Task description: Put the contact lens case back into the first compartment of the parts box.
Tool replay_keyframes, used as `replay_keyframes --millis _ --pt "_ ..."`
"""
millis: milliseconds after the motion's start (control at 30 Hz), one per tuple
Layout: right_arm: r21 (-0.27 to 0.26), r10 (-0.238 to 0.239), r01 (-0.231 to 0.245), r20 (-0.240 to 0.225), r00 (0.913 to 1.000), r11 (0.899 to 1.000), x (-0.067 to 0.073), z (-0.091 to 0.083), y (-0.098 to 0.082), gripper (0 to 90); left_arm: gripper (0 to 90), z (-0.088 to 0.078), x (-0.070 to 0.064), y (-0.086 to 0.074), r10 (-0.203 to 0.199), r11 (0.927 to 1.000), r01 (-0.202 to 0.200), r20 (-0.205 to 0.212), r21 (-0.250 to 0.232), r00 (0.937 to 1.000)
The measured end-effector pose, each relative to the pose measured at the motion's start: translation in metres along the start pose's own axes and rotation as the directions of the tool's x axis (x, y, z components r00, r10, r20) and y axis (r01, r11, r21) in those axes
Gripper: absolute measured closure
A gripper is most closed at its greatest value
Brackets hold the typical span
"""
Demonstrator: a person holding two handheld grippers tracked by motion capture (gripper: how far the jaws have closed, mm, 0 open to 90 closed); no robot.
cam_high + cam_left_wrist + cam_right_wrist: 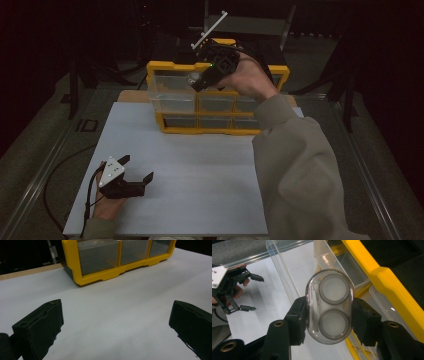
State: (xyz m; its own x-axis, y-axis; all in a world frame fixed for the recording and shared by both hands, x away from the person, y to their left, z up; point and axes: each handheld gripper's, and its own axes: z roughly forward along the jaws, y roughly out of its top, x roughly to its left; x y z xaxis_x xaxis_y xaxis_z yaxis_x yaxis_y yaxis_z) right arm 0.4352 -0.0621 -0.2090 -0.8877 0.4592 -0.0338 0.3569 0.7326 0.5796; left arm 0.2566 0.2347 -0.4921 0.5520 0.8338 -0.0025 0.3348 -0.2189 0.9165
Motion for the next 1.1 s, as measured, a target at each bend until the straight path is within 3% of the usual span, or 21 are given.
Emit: replay_keyframes --millis 1100 --pt "-0.038 0.014 -0.014 0.0 0.9999 0.999 0.009 0.013 0.017 49.1 0.1 -0.002 0.002 0.0 -0.007 0.9999 0.007 -0.001 -0.008 1.0"
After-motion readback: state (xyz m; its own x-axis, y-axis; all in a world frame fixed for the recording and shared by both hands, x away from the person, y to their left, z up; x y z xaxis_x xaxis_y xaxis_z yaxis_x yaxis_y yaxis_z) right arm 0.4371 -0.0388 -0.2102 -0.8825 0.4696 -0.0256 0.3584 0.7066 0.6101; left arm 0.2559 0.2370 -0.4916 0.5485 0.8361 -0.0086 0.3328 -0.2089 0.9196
